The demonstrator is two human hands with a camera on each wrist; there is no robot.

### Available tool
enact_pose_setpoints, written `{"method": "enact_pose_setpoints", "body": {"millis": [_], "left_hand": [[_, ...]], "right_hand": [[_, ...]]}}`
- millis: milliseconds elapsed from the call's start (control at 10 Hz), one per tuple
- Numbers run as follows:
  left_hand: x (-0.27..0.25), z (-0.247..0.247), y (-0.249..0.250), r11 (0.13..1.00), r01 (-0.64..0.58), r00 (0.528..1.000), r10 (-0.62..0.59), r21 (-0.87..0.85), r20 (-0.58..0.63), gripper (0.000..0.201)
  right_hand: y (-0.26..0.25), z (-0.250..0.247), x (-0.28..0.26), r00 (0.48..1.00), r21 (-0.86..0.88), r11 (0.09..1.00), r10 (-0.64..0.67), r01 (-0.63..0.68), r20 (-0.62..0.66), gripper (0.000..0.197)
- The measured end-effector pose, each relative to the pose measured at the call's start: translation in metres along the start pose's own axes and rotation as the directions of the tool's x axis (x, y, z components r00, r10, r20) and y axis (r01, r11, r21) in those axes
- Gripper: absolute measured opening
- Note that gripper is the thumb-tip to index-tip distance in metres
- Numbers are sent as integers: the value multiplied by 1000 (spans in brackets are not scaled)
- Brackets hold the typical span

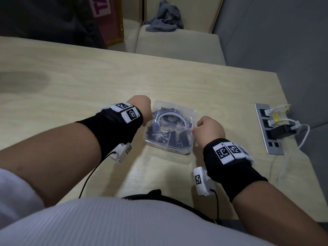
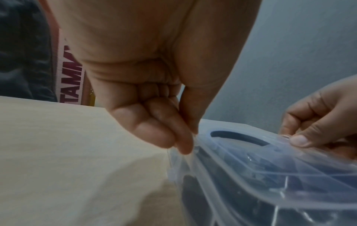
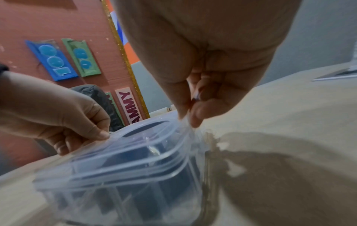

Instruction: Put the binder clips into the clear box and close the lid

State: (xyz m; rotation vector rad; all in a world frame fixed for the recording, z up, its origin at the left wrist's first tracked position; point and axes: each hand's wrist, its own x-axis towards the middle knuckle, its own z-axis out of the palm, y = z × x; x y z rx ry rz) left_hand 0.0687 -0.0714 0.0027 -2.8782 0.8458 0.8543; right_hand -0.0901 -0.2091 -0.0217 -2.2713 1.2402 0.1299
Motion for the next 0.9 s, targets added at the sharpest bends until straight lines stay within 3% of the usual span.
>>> {"method": "enact_pose_setpoints", "body": {"millis": [200, 700, 800, 900], "left_hand": [[2, 4, -2, 1000, -18, 1000, 18, -25, 12, 12], [-8, 9, -13, 983, -41, 999, 42, -178, 4, 31], [-14, 10, -21, 971, -8, 1000, 13, -238, 22, 46], [-20, 17, -38, 941, 23, 1000, -16, -338, 22, 45]], "right_hand": [[-2, -5, 5, 999, -30, 999, -32, 31, -24, 6], [6, -3, -1, 999, 41, 999, -20, 19, 32, 22], [12, -6, -7, 998, 68, 997, 13, -18, 69, 32], [26, -14, -12, 999, 80, 997, 9, -13, 44, 36]]}}
